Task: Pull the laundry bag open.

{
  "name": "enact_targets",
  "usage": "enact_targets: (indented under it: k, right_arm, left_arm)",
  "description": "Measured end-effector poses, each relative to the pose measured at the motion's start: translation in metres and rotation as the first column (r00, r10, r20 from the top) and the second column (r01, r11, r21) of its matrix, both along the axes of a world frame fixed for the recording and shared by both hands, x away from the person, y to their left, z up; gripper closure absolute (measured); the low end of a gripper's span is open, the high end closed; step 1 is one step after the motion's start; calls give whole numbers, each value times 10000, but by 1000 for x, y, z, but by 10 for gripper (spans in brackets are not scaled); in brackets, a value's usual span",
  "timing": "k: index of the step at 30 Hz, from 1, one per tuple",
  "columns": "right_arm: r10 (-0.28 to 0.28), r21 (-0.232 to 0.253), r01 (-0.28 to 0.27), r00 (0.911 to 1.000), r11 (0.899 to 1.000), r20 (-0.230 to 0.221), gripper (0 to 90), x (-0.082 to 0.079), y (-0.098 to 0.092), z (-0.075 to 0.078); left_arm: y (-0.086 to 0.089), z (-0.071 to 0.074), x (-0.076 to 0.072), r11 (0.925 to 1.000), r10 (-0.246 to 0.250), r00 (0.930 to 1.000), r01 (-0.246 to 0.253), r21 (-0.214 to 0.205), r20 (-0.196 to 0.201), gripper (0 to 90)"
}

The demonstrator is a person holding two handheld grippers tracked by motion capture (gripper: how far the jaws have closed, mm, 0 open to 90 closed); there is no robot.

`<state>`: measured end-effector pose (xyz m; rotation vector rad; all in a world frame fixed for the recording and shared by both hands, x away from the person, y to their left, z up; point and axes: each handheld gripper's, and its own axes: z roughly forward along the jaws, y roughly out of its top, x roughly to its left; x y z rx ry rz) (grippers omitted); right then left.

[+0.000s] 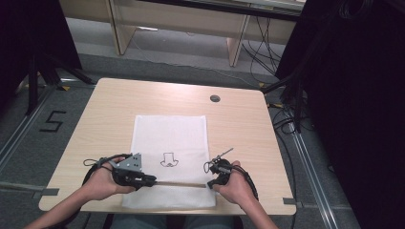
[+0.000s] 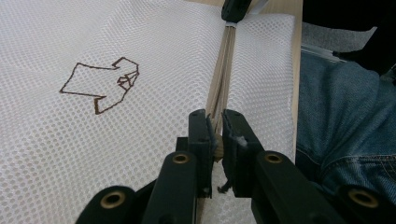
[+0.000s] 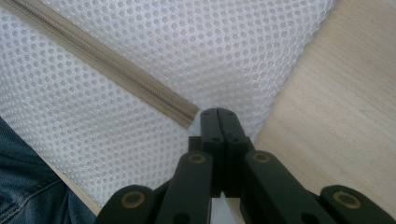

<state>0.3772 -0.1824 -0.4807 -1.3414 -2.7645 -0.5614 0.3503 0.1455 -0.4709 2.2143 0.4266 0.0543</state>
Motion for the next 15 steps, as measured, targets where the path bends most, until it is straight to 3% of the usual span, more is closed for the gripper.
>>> enact_targets:
  k: [4, 6, 7, 10, 11, 15]
  right_arm:
    - [-103, -41, 103, 9999, 9999, -45, 900, -1, 0, 0]
    - [-99, -56, 99, 9999, 9999, -48, 900, -1, 0, 1]
    - [-104, -48, 104, 9999, 9999, -42, 900, -1, 0, 0]
    - [28, 17, -28, 10000, 10000, 20, 900, 0, 0, 0]
    - [14, 7, -14, 10000, 10000, 19, 900, 0, 0, 0]
    - [-3, -23, 3, 10000, 10000, 0, 900, 0, 0, 0]
  left_arm:
    - [0, 0, 0, 10000, -11, 10000, 11, -8, -21, 821]
    - [1, 0, 1, 9998, -31, 10000, 30, 197, 71, 821]
    - [2, 0, 0, 10000, 74, 10000, -74, -4, -34, 821]
    - [7, -1, 0, 9999, 86, 10000, -86, 68, 30, 821]
    - [7, -2, -1, 9999, 160, 9998, -161, -58, -116, 821]
    - [8, -1, -1, 10000, 49, 10000, -50, 86, 36, 821]
